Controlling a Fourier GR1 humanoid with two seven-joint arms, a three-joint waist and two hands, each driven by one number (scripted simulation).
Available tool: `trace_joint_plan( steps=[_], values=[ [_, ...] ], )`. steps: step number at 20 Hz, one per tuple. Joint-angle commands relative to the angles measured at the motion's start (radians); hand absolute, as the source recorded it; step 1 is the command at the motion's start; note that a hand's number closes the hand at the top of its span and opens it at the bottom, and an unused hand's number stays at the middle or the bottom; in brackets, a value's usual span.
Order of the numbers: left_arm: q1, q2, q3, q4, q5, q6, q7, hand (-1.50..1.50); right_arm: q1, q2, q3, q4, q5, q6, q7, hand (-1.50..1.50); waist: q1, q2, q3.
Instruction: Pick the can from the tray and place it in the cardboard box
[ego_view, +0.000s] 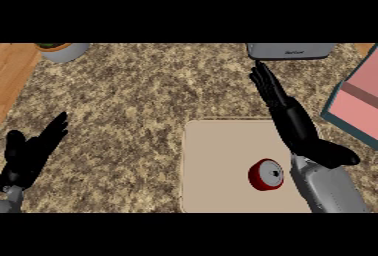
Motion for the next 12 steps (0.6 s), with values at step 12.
trace_joint_plan(
  steps=[12],
  values=[
    [0.033,-0.11,0.165,-0.152,0.178,0.062,-0.046,0.0,0.475,-0.043,-0.227,-0.406,0.238,-0.485,-0.003,-1.5,-0.057,-0.025,-0.044]
  ],
)
